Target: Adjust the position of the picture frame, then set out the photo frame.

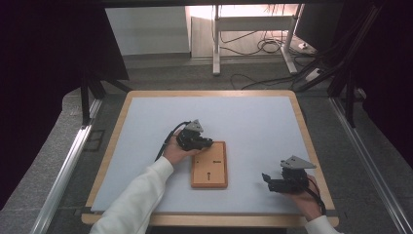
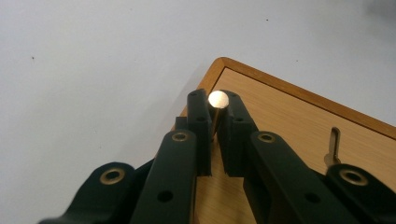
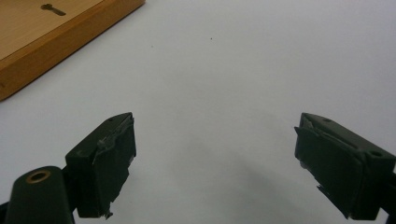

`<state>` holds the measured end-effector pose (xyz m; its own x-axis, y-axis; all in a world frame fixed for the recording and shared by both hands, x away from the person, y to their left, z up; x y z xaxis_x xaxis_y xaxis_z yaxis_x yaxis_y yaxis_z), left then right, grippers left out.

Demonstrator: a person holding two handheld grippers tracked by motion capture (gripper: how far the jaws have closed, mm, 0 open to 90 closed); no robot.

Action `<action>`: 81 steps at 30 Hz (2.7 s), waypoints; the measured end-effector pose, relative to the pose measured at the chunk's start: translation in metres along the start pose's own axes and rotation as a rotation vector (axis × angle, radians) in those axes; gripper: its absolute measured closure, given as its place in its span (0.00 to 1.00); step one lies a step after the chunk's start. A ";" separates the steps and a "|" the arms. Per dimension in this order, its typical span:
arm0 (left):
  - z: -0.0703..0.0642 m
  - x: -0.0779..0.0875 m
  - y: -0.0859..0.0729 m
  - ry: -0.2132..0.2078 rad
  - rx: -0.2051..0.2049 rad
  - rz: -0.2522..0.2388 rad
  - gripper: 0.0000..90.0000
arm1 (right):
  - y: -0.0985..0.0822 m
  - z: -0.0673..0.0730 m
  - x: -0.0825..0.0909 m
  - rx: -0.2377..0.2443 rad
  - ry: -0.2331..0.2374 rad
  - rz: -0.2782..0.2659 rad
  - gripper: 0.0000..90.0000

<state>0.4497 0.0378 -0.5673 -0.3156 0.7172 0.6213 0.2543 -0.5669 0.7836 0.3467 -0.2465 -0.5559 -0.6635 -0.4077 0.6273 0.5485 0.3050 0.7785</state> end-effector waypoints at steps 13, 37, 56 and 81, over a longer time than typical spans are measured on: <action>-0.005 -0.002 0.001 -0.012 -0.002 -0.008 0.94 | 0.000 0.000 -0.001 0.003 0.003 0.004 0.14; -0.012 0.043 0.003 0.063 0.027 -0.098 0.36 | -0.001 0.000 0.000 0.011 -0.003 0.008 0.14; -0.016 0.044 -0.001 0.065 0.027 -0.066 0.35 | -0.001 0.002 0.001 0.019 0.006 0.003 0.14; -0.008 0.001 -0.001 -0.020 0.032 -0.029 0.55 | -0.001 0.003 0.002 0.024 0.005 -0.002 0.14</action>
<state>0.4416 0.0360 -0.5671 -0.3046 0.7414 0.5980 0.2748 -0.5327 0.8005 0.3438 -0.2451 -0.5552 -0.6617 -0.4129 0.6258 0.5352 0.3244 0.7800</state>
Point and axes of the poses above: each handheld gripper's, and its own axes: x roughly backward along the jaws, y roughly out of its top, z roughly to its left, the point moved 7 cm from there along -x, roughly forward along the jaws, and after that the axes turned 7 degrees about -x, right-handed, at the moved point
